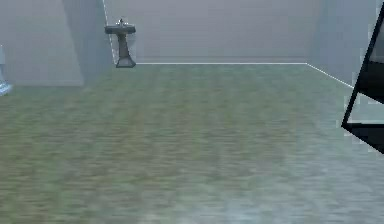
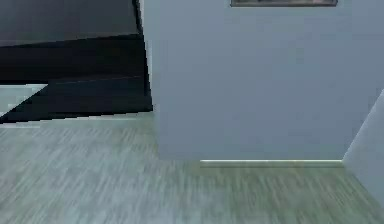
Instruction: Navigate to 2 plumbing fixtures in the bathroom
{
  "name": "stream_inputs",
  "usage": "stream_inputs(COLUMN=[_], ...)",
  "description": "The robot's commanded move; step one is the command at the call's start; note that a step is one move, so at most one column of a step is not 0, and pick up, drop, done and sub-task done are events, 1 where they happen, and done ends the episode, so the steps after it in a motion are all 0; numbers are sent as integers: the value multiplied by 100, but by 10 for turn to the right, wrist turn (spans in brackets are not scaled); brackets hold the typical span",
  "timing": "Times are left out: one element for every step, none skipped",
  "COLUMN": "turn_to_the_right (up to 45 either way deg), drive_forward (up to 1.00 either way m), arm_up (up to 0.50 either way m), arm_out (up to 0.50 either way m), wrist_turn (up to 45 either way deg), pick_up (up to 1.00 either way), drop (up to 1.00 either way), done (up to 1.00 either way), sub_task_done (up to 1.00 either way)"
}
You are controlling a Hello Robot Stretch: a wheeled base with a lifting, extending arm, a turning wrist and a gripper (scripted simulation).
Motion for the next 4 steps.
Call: stream_inputs(turn_to_the_right=[-450, -90, 0, 0], drive_forward=[0, 0, 100, 100], arm_up=[0, 0, 0, 0], arm_out=[0, 0, 0, 0], wrist_turn=[0, 0, 0, 0], pick_up=[0, 0, 0, 0], drop=[0, 0, 0, 0], done=[0, 0, 0, 0], sub_task_done=[0, 0, 0, 0])
